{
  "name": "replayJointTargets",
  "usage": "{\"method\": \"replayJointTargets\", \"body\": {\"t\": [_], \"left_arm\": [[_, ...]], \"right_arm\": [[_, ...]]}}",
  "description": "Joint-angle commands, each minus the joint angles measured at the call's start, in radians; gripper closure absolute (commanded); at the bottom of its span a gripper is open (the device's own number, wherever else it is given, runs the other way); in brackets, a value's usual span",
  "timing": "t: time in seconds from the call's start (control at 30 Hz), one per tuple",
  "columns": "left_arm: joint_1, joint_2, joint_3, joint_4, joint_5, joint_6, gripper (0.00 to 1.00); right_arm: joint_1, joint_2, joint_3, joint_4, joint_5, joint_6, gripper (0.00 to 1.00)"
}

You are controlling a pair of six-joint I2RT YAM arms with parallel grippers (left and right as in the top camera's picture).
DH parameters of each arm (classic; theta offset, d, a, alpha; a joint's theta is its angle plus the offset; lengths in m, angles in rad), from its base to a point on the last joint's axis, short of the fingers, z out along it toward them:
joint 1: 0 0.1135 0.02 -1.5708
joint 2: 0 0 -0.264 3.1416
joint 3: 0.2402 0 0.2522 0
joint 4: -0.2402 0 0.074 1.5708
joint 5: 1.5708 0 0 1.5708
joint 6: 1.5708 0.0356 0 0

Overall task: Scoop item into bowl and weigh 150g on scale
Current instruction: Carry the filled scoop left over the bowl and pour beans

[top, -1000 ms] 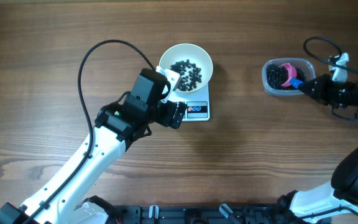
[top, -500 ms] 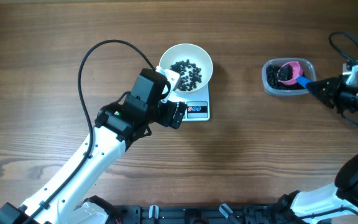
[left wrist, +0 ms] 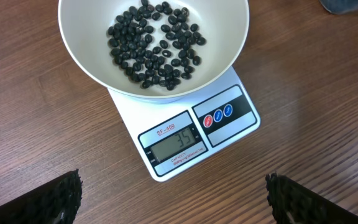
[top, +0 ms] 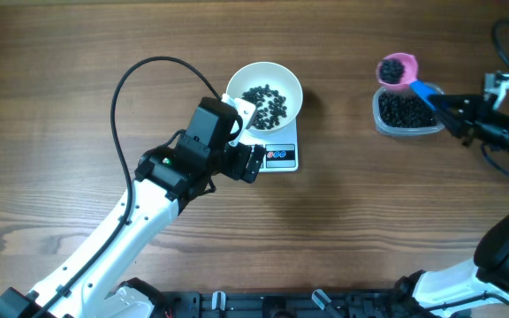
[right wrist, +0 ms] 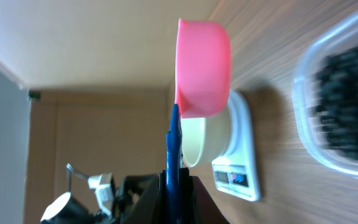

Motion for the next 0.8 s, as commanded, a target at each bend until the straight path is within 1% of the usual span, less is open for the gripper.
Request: {"method": "replayJointTargets", "body": {"t": [0.0,0.1,0.17,0.23,0.33,0.4,0.43,0.57,0.63,0.77], "left_arm": [[0.005,0.003,-0.006,0.001,0.012,0.016,0.00],[0.005,0.003,-0.006,0.001,0.012,0.016,0.00],[0.005,0.003,-0.006,0.000,0.012,0.016,0.00],[0.005,0.003,-0.006,0.000,0.012,0.016,0.00],[0.005,0.003,-0.006,0.000,0.012,0.016,0.00],[0.005,0.003,-0.006,0.000,0.012,0.016,0.00],[0.005,0.003,-0.006,0.000,0.012,0.016,0.00],[0.005,0.003,-0.006,0.001,0.012,0.016,0.00],[0.005,0.003,-0.006,0.000,0.012,0.016,0.00],[0.005,0.003,-0.006,0.001,0.012,0.016,0.00]], "right_arm": [[0.115,0.007,-0.009,0.065,-0.076,0.100,0.96],[0.241,0.007,-0.009,0.211,-0.075,0.210,0.96],[0.332,0.007,-0.009,0.345,-0.073,0.300,0.96],[0.425,0.007,-0.009,0.460,-0.024,0.352,0.96],[0.531,0.007,-0.009,0.560,0.107,0.349,0.96],[0.591,0.006,-0.009,0.597,0.272,0.335,0.96],[0.609,0.006,-0.008,0.596,0.327,0.301,0.96],[0.665,-0.011,-0.008,0.595,0.410,0.220,0.96],[0.688,-0.067,-0.008,0.595,0.517,0.208,0.96],[0.724,-0.159,-0.008,0.579,0.607,0.135,0.96]]}}
